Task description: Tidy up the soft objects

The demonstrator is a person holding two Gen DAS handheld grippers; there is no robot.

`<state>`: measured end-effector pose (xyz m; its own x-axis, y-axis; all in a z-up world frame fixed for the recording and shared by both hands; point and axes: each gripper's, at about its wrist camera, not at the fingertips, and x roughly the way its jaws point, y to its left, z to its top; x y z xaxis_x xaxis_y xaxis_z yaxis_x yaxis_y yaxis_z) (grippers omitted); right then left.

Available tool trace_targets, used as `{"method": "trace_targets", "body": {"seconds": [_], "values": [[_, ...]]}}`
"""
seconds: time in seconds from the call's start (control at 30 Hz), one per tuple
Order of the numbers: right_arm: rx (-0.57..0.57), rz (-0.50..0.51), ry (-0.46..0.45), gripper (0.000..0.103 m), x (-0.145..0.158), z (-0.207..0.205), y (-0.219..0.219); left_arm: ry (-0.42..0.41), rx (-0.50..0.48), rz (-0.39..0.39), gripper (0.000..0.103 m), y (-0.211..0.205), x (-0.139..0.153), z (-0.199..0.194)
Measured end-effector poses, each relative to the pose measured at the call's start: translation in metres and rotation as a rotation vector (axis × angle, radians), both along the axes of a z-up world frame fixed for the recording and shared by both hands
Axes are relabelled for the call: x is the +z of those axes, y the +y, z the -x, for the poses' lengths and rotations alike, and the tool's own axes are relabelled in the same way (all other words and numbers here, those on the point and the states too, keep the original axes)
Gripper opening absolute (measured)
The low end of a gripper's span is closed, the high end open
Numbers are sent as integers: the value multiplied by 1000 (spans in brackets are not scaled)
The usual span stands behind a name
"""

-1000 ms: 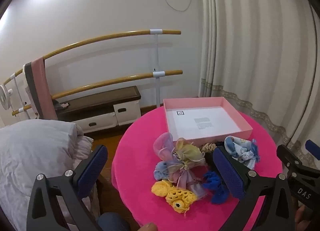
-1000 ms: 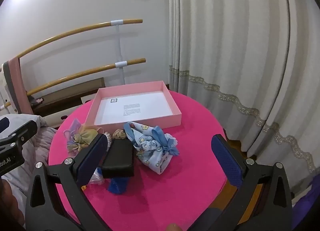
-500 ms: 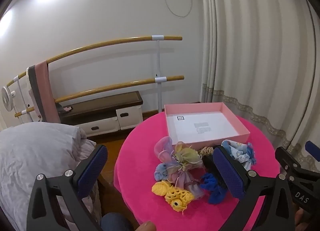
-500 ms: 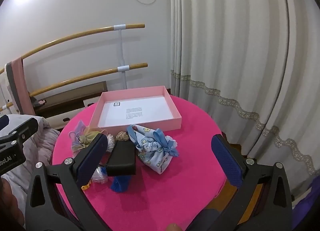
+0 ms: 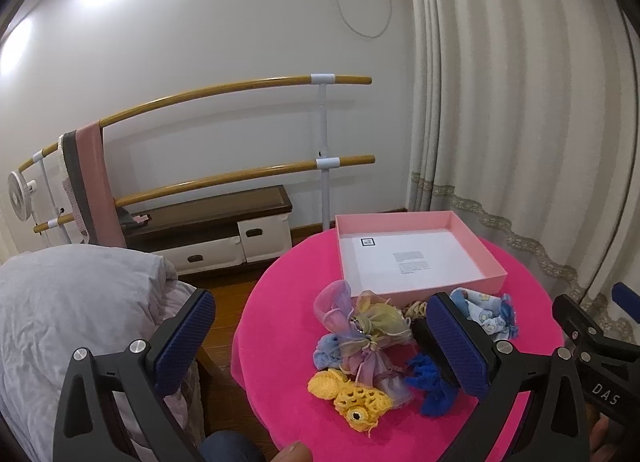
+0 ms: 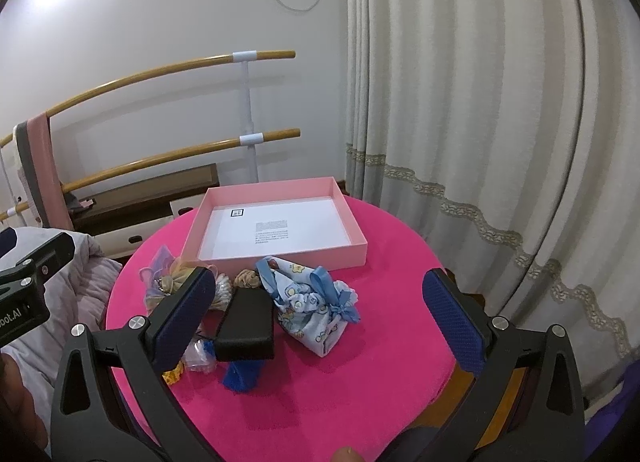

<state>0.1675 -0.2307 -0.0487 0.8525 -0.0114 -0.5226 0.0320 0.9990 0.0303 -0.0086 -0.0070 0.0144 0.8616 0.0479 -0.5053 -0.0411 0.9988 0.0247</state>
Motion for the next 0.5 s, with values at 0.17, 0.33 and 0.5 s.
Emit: {"method": "trace_targets", "body": {"seconds": [0.17, 0.33, 0.5], "values": [[1, -6, 11, 103, -6, -10, -2, 4, 2, -10, 103, 0, -5, -10], [1, -8, 20, 103, -11, -16, -2, 15, -2, -15, 103, 1, -12, -20], [12, -2, 26, 103, -13, -19, -1, 24, -6, -17, 103, 0, -17, -24]]}}
